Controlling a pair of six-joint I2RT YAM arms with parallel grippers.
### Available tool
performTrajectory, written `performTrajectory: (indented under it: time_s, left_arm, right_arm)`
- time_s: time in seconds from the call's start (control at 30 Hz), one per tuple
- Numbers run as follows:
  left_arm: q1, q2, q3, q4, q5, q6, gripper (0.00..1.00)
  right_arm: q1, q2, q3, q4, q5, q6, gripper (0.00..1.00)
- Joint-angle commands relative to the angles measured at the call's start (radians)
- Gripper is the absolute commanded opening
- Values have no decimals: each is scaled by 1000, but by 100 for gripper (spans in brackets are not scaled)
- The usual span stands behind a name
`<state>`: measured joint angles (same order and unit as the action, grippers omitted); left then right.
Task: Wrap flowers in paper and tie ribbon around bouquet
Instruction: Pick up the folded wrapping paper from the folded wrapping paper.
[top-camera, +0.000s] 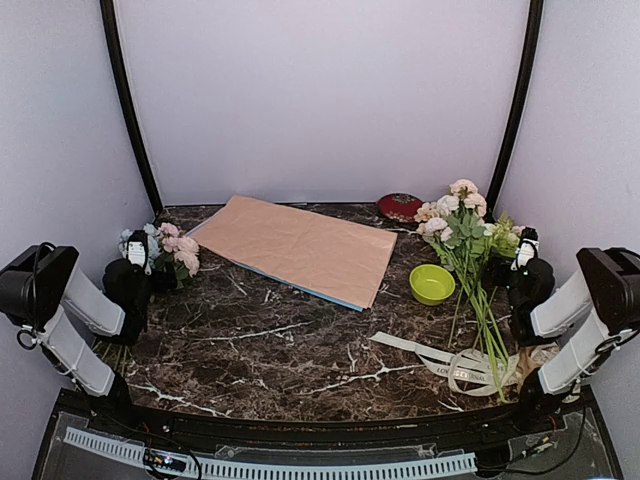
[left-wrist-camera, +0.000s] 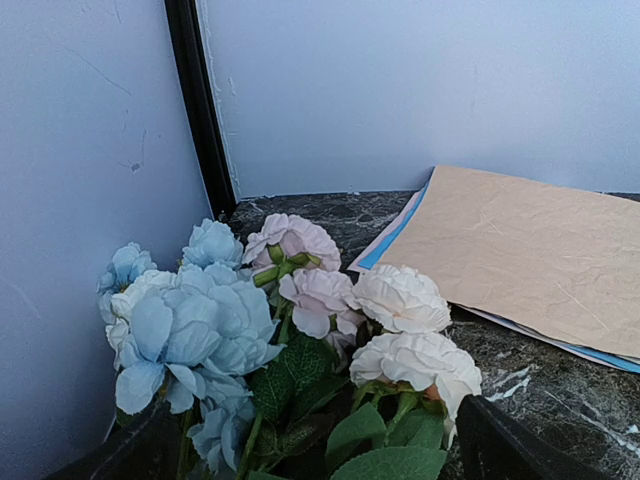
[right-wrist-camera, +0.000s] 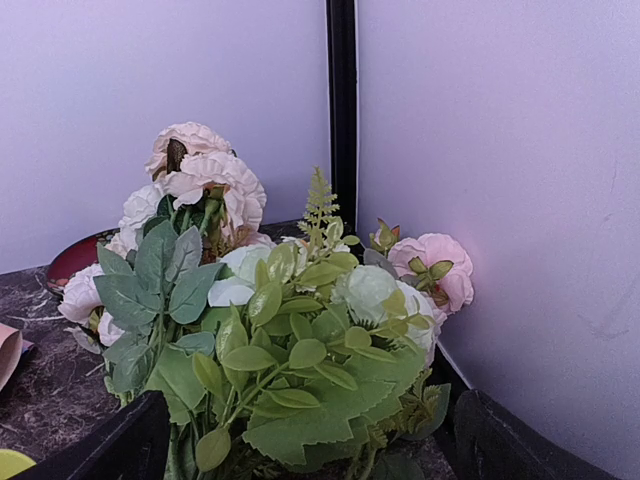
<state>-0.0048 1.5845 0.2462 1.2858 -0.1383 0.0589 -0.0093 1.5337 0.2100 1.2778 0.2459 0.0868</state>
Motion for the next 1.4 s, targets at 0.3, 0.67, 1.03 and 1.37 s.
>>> performTrajectory:
  time_s: [0.3, 0.67, 1.03, 1.37]
  left_arm:
    - [-2, -12, 15, -5, 92, 25, 99]
    - [-37, -338, 220, -437, 77, -16, 92]
    - [-383, -426, 692, -1116, 100, 105, 84]
    - [-500, -360, 680, -1243, 165, 117, 83]
  right_arm:
    - [1, -3, 6, 25, -12, -7, 100]
    - [-6, -350, 154, -481, -45, 87, 99]
    - [182, -229, 710, -1155, -387, 258, 53]
    - [308, 197, 1066, -1326, -392, 465, 56]
